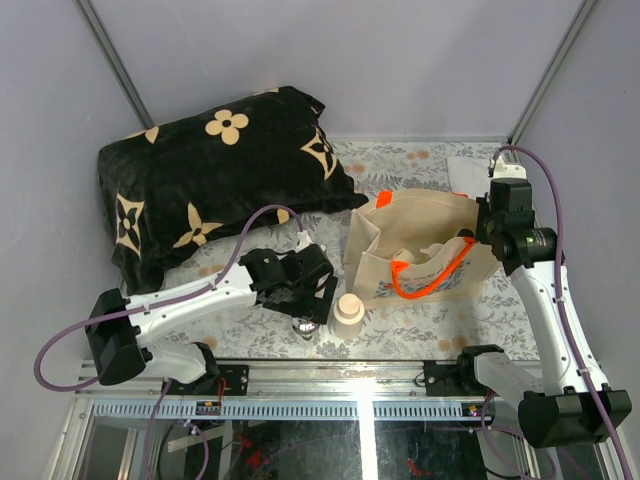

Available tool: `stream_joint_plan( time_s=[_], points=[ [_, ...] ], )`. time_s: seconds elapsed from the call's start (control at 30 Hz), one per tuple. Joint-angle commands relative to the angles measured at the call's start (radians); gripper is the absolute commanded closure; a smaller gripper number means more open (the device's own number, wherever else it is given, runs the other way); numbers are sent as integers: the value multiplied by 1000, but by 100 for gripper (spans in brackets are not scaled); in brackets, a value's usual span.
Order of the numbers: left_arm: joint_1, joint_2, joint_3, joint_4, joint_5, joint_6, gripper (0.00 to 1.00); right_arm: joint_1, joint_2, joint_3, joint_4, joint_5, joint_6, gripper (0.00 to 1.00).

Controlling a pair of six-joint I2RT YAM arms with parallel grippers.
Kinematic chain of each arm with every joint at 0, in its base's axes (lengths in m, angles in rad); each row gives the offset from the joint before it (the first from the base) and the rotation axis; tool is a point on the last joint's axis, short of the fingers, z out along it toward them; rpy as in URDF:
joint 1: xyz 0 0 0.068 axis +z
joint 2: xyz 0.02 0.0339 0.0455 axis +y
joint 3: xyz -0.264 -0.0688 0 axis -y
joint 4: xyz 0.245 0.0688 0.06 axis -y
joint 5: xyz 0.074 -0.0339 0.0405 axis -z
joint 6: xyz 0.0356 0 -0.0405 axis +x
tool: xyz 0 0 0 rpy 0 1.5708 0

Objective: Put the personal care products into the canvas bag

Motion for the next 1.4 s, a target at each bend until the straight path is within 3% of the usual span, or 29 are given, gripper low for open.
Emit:
stream_joint_plan(
  time_s=[0.0, 0.37, 0.6, 0.9, 1.1, 1.37],
  points=[
    [-10, 7, -30, 65, 6, -16, 0, -1, 3, 8, -71, -29, -1, 94],
    [-10, 42, -48, 85, 17, -8, 3, -2, 1, 0, -67, -30, -2, 94],
    [-11, 64, -56, 88, 45, -1, 40, -2, -2, -6, -66, -31, -2, 94],
    [-11, 51, -50, 87, 55, -4, 72, -1, -1, -10, -64, -33, -2, 94],
    [-10, 56, 52, 21, -6, 20, 98, -2, -3, -12, -65, -34, -2, 94],
    [-9, 70, 206, -111, -96, 62, 100, -1, -6, -15, -64, -33, -2, 94]
  ],
)
